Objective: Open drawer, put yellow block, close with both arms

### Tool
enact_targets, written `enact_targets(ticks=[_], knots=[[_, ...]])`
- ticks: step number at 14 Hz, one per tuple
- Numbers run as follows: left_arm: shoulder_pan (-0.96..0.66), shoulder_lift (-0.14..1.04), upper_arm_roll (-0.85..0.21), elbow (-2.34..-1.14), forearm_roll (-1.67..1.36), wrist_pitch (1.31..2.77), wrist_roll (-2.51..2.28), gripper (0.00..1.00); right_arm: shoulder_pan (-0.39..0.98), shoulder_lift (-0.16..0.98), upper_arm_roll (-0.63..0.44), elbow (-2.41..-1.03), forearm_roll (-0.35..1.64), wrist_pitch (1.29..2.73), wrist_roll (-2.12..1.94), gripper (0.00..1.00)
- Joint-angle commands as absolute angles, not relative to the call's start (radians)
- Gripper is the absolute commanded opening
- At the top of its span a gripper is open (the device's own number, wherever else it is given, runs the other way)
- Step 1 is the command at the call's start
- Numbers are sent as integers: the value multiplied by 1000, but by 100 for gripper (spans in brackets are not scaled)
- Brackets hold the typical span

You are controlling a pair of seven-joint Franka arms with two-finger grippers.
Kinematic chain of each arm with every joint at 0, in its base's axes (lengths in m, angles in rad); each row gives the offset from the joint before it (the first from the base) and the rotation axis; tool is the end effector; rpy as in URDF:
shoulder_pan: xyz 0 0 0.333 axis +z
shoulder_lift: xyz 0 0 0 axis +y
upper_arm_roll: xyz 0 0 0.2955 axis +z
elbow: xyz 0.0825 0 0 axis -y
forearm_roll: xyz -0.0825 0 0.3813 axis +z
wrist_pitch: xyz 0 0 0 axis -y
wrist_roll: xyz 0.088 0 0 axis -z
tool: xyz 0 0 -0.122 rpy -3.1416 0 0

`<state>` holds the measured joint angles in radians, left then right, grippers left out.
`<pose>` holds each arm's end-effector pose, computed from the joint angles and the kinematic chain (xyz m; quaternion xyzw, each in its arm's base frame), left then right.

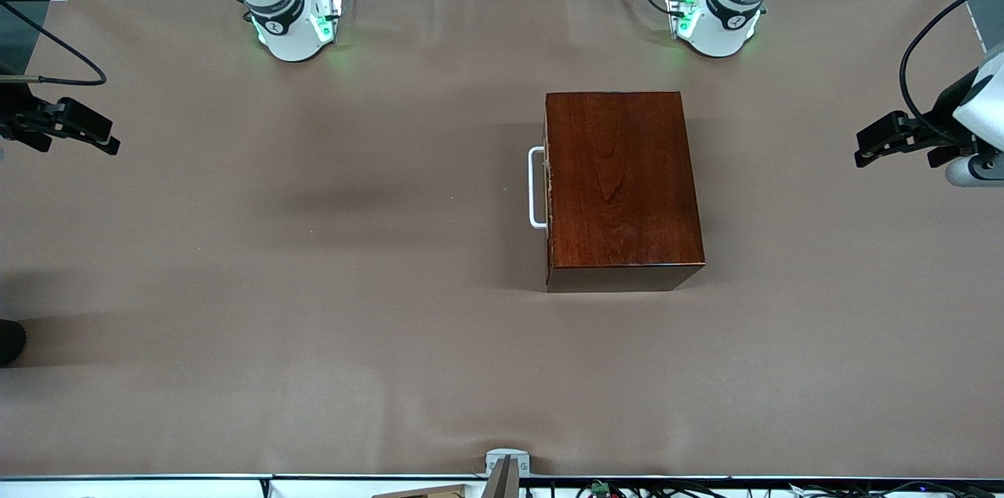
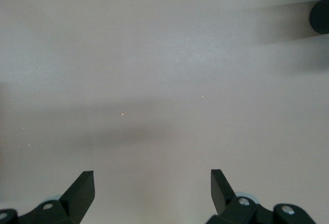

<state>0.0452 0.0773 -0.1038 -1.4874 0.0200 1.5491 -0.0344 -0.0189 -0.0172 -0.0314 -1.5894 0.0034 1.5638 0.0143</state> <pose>0.5711 -0.0288 0.5829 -0.9999 0.0118 0.0073 0.0063 0.5451 -0.0272 0.5891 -0.9995 0.0323 0.0042 0.0020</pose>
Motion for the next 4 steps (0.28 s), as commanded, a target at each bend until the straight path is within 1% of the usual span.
enact_targets(ticks=[1,4], knots=[[43,55,-100,-1516,3,1568,-32,100,-18,-17,-29,-1578,5,1552,21,100],[43,55,-100,-1511,2,1566,-46,100,-18,-17,-29,-1578,5,1552,21,100]])
